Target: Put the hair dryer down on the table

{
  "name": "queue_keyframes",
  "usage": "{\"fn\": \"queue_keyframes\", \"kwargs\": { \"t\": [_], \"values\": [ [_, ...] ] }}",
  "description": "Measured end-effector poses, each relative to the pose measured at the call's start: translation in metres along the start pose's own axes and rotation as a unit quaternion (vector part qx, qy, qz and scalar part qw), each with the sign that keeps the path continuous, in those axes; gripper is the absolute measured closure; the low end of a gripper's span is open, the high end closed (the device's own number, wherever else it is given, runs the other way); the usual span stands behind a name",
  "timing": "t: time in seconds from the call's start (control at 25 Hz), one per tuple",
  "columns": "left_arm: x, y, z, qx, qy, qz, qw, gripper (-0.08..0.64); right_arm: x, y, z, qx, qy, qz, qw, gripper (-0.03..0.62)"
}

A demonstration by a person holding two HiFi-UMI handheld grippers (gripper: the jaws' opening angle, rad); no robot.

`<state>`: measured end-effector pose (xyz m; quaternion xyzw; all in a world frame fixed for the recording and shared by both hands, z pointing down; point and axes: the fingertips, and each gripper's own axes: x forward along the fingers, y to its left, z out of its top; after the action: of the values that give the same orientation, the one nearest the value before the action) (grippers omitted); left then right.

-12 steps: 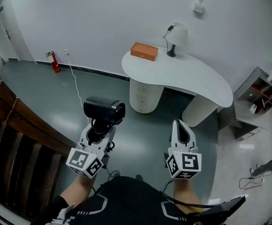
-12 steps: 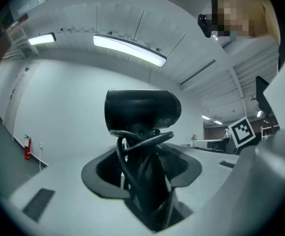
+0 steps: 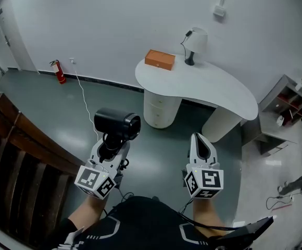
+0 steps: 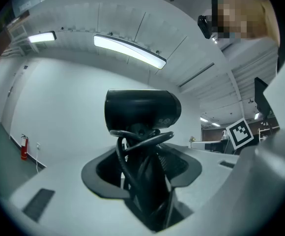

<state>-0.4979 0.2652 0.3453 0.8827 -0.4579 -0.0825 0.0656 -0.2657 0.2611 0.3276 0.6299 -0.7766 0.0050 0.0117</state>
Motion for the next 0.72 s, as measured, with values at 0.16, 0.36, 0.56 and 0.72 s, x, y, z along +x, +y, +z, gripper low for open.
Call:
{"fn": "queue_keyframes", "kwargs": {
  "t": [0.16, 0.36, 0.56, 0.72],
  "values": [
    [0.0, 0.008, 0.004, 0.002, -0.001, -0.003, 1.0, 0.342, 0.006, 0.004, 0.004, -0.001, -0.005, -0.005, 1.0, 0.566],
    [-0.003, 0.019, 0.008, 0.002, -0.002, -0.013, 0.9999, 0.342, 0.01, 0.012, 0.005, 0.007, -0.009, -0.011, 1.0, 0.566],
    [-0.007, 0.038, 0.009, 0.004, 0.0, -0.021, 0.9998, 0.342, 0.013, 0.027, 0.005, 0.007, -0.01, -0.018, 1.0, 0.566],
    [-0.008, 0.047, 0.005, 0.003, 0.0, -0.033, 0.9994, 0.342, 0.016, 0.038, -0.005, 0.003, 0.0, -0.022, 1.0, 0.566]
  ]
}}
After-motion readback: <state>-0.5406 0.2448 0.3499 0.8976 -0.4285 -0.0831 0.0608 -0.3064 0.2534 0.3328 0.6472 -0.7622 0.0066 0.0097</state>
